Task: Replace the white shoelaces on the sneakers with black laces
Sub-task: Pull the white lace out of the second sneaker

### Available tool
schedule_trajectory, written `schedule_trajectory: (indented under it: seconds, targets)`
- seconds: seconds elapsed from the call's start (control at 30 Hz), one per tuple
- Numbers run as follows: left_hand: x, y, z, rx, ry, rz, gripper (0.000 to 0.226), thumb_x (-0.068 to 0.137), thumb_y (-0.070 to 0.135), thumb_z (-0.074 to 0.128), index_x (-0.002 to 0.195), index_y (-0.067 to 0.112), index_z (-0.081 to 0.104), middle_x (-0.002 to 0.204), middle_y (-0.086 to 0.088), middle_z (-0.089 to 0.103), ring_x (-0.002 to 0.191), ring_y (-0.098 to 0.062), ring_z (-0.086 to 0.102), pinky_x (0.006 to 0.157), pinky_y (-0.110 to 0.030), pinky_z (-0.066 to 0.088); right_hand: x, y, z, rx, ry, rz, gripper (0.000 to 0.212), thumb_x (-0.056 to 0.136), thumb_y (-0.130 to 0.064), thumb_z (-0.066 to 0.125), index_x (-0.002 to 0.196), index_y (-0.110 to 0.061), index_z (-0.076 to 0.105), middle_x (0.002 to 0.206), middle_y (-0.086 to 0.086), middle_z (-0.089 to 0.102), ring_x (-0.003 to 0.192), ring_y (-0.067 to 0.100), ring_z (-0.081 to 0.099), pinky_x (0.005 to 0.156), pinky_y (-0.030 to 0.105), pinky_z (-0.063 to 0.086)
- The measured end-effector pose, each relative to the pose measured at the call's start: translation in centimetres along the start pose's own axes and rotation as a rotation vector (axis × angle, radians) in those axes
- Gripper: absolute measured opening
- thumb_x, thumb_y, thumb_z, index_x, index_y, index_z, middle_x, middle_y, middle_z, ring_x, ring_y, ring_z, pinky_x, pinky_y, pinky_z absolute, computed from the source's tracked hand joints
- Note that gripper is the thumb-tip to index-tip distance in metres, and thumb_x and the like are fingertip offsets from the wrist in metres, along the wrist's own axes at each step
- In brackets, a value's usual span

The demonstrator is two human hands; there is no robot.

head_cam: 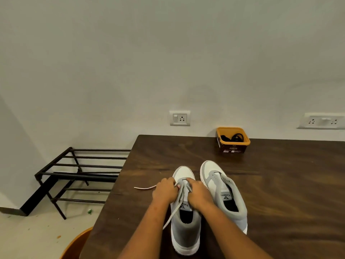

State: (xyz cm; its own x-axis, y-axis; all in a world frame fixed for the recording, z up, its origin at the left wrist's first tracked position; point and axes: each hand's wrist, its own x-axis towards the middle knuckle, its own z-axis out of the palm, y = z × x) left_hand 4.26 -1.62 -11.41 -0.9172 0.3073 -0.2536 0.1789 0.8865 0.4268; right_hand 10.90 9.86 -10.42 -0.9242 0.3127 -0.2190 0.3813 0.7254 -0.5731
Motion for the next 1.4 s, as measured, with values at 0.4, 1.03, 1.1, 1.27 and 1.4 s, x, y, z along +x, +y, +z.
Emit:
schedule_trajectory:
  seconds: [0.4, 1.03, 1.1, 1.27, 1.4]
  targets:
    - [-0.7, 1.4, -2.1, -1.538, 0.259, -0.234, 0.029, 0.094, -0.002, 0.037, 0.074, 0.015, 0.050, 0.085, -0.008, 0.062, 0.071, -0.019, 0.056, 0.067, -0.028, 0.044, -0.5, 0.2, 0.6, -0.021, -0.004, -0.078, 0.041, 0.098, -0.026, 0.035, 0.134, -0.045, 0.043, 0.148, 0.001, 0.031, 0.126, 0.028, 0.039, 0.103, 0.033, 0.037]
    - [-5.3, -4.7, -9.9, -1.574, 0.284, -0.115, 0.021, 0.096, 0.015, 0.045, 0.079, 0.017, 0.057, 0.067, 0.001, 0.051, 0.047, -0.007, 0.044, 0.047, -0.019, 0.037, -1.8, -8.6, 2.4, -0.050, -0.154, -0.411, 0.064, 0.086, -0.007, 0.052, 0.146, -0.019, 0.035, 0.150, 0.005, 0.037, 0.138, 0.025, 0.034, 0.114, 0.034, 0.029]
    - [-5.7, -5.6, -8.5, -1.431, 0.302, -0.145, 0.021, 0.096, 0.011, 0.047, 0.082, 0.015, 0.061, 0.076, -0.003, 0.059, 0.065, -0.012, 0.054, 0.066, -0.025, 0.046, -1.6, -8.8, 3.7, -0.062, -0.220, -0.366, 0.065, 0.087, -0.009, 0.055, 0.147, -0.020, 0.034, 0.148, 0.008, 0.038, 0.136, 0.028, 0.038, 0.113, 0.035, 0.033]
    - [-6.2, -10.8, -3.7, -0.908, 0.174, -0.283, 0.019, 0.086, 0.007, 0.060, 0.078, 0.020, 0.071, 0.096, -0.007, 0.071, 0.101, -0.023, 0.063, 0.089, -0.030, 0.049, -0.4, -7.8, 7.3, -0.215, -0.328, -0.233, 0.074, 0.087, -0.017, 0.056, 0.151, -0.028, 0.020, 0.151, 0.011, 0.030, 0.134, 0.034, 0.039, 0.110, 0.039, 0.036]
    - [-7.7, -13.0, -1.5, -0.519, 0.038, -0.183, 0.038, 0.084, 0.006, 0.059, 0.119, 0.019, 0.065, 0.121, -0.003, 0.066, 0.115, -0.018, 0.058, 0.095, -0.024, 0.044, -0.2, -7.8, 9.0, -0.299, -0.403, -0.122, 0.090, 0.086, -0.043, 0.064, 0.152, -0.034, 0.004, 0.159, 0.016, 0.000, 0.142, 0.043, 0.020, 0.115, 0.042, 0.027]
